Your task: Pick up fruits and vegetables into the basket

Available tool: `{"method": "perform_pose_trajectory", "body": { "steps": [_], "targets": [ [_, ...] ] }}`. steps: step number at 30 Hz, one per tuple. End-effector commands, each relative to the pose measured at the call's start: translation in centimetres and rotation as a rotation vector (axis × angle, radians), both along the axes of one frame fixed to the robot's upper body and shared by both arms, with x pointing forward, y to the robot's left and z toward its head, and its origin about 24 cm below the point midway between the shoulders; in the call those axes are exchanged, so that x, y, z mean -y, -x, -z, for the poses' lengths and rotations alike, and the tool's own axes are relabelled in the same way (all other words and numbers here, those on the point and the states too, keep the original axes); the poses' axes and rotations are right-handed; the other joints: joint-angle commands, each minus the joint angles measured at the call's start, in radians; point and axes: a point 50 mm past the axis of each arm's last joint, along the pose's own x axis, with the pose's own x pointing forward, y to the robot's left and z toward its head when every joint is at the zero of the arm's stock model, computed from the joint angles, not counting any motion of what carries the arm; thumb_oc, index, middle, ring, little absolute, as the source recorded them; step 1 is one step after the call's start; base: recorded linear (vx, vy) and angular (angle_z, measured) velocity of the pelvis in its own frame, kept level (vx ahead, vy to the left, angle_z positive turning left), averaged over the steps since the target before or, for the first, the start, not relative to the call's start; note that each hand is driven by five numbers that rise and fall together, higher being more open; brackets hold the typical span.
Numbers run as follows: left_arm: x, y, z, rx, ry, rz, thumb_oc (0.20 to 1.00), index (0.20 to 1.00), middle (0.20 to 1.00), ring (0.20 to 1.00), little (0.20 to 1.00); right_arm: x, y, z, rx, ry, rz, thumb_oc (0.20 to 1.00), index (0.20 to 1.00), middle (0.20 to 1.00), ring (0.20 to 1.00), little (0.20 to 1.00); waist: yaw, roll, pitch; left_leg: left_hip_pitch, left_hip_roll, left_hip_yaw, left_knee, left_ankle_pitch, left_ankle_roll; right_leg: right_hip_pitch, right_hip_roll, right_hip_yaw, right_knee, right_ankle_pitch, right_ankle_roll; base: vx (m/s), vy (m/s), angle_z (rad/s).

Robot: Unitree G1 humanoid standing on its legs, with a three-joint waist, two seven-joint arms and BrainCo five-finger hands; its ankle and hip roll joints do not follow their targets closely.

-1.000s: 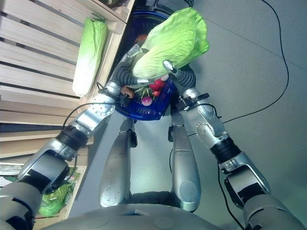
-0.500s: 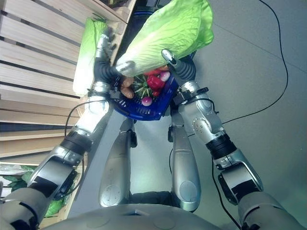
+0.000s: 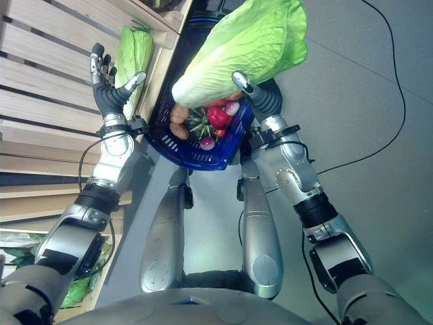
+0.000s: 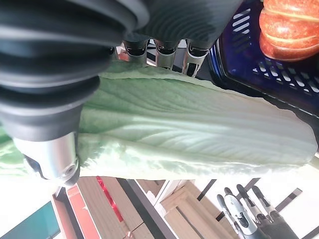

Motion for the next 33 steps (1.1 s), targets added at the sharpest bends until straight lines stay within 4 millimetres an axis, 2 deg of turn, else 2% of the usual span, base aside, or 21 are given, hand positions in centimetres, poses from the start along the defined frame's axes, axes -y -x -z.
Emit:
{"method": "perform_pose_trajectory", "body": {
  "steps": [1,9,14,22,24,33],
  "targets": [
    [-2.1,0.1,-1.0,0.048,0.027,-0.09,1.0,1.0,1.0,1.0,1.0,0.8,1.1,-2.8,0.154,-0.02,0.035,0.2,0.2,0.2,0.2,0.2,-0.007,0.016,-0.029,-0.012,-0.054,0.006,0.001,-0.032,0.017,0.047,0.045,-0.057,0.073,-0.127,0.022,0.0,0.0,0.0],
    [-3.3,-0.4,-0.8,-0.002,0.024,-0.122,1.0,1.0,1.0,1.0,1.0,1.5,-1.1,-1.8,0.038,0.073,0.127,0.2,0.2,0.2,0.2,0.2,0.001,0.021,-0.029,-0.019,-0.057,0.005,0.008,-0.025,0.014,0.043,0.039,-0.065,0.072,-0.122,0.021,0.0,0.0,0.0],
    [-3.7,-1.0,-1.0,-0.022,0.013,-0.108,1.0,1.0,1.0,1.0,1.0,2.5,-3.6,-1.7,-0.073,0.117,0.212,0.2,0.2,0.2,0.2,0.2,0.018,0.032,-0.029,-0.019,-0.057,0.004,0.011,-0.023,0.013,0.042,0.032,-0.076,0.078,-0.124,0.019,0.0,0.0,0.0],
    [-3.2,-2.2,-2.3,-0.039,-0.013,-0.061,1.0,1.0,1.0,1.0,1.0,4.6,-7.4,-0.8,-0.272,0.188,0.343,0.2,0.2,0.2,0.2,0.2,0.055,0.053,-0.029,-0.023,-0.066,-0.01,0.033,-0.033,0.011,0.037,0.016,-0.098,0.106,-0.134,0.018,0.01,-0.015,0.05],
    [-3.1,-2.4,-2.4,-0.04,-0.015,-0.054,1.0,1.0,1.0,1.0,1.0,4.9,-7.9,-0.7,-0.307,0.205,0.353,0.2,0.2,0.2,0.2,0.2,0.061,0.058,-0.029,-0.025,-0.068,-0.012,0.036,-0.034,0.011,0.034,0.014,-0.101,0.11,-0.135,0.018,0.01,-0.009,0.06],
    [-1.9,-3.1,-3.1,-0.024,-0.027,-0.006,1.0,1.0,1.0,1.0,1.0,7.5,-9.5,2.2,-0.543,0.231,0.379,0.2,0.2,0.2,0.2,0.2,0.09,0.09,-0.029,-0.059,-0.084,-0.029,0.061,-0.035,0.016,0.001,0.009,-0.111,0.143,-0.144,0.015,0.0,-0.008,0.07]
  ]
}}
